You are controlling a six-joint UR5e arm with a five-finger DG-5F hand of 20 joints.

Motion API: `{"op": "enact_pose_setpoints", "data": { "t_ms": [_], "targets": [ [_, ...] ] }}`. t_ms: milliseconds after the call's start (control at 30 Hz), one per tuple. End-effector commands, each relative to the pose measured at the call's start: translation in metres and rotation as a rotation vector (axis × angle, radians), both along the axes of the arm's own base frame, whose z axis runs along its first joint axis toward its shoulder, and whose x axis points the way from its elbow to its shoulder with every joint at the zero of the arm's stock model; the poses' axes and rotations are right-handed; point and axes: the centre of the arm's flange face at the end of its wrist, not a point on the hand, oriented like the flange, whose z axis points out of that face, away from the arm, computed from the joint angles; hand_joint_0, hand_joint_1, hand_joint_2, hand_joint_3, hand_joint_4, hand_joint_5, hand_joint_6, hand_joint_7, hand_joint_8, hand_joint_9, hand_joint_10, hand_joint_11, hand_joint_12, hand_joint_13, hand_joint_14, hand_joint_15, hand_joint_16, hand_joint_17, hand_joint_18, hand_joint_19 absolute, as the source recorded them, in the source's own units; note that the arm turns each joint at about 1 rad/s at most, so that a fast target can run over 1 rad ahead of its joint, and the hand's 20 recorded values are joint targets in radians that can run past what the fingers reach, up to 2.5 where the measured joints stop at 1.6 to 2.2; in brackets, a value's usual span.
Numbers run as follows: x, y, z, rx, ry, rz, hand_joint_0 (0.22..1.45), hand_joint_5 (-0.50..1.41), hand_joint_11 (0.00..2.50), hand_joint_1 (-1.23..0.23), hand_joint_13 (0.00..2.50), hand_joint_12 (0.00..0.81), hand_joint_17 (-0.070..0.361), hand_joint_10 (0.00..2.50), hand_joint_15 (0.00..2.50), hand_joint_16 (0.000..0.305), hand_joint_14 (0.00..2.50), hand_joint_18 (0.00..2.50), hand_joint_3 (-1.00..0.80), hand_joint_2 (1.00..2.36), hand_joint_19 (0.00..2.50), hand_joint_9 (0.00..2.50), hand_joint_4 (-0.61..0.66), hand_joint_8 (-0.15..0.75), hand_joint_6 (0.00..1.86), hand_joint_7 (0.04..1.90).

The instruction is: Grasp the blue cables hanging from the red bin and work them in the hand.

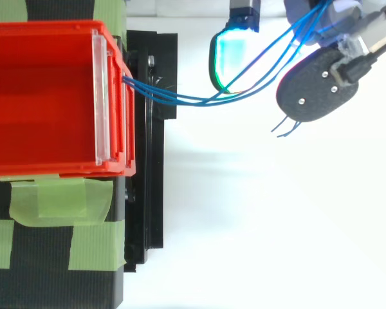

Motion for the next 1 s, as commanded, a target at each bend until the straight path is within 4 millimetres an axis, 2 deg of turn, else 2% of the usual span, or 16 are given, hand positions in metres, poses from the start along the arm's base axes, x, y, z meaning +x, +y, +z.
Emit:
{"op": "enact_pose_setpoints", "data": {
  "t_ms": [0, 333, 500, 733, 967],
  "targets": [
    [-0.0001, 0.0, -0.0001, 0.009, 0.001, -0.003, 0.85, 0.25, 2.3, -0.76, 0.65, 0.457, 0.129, 2.5, 1.25, 0.057, 2.5, 1.13, -0.75, 1.01, 1.29, 0.29, 0.26, 0.412, 0.05, 1.37],
    [0.0001, 0.0009, -0.0001, 0.009, 0.001, -0.001, 0.85, 0.3, 2.31, -0.73, 0.79, 0.46, 0.131, 2.5, 1.27, 0.058, 2.49, 1.27, -0.86, 1.01, 1.28, 0.43, 0.27, 0.417, 0.19, 1.34],
    [0.0001, 0.0006, -0.0001, 0.007, 0.001, -0.004, 0.84, 0.36, 2.34, -0.71, 0.91, 0.449, 0.129, 2.5, 1.27, 0.057, 2.44, 1.38, -0.89, 1.0, 1.3, 0.59, 0.26, 0.409, 0.28, 1.33],
    [0.0001, 0.0003, -0.0001, 0.005, 0.001, -0.007, 0.84, 0.45, 2.38, -0.68, 1.0, 0.437, 0.129, 2.5, 1.32, 0.057, 2.39, 1.46, -0.94, 1.0, 1.31, 0.7, 0.24, 0.398, 0.26, 1.34],
    [0.0001, -0.0004, -0.0001, 0.002, 0.001, -0.014, 0.83, 0.45, 2.43, -0.66, 1.01, 0.441, 0.132, 2.5, 1.32, 0.059, 2.4, 1.48, -0.95, 1.0, 1.31, 0.71, 0.25, 0.405, 0.24, 1.36]
  ]
}}
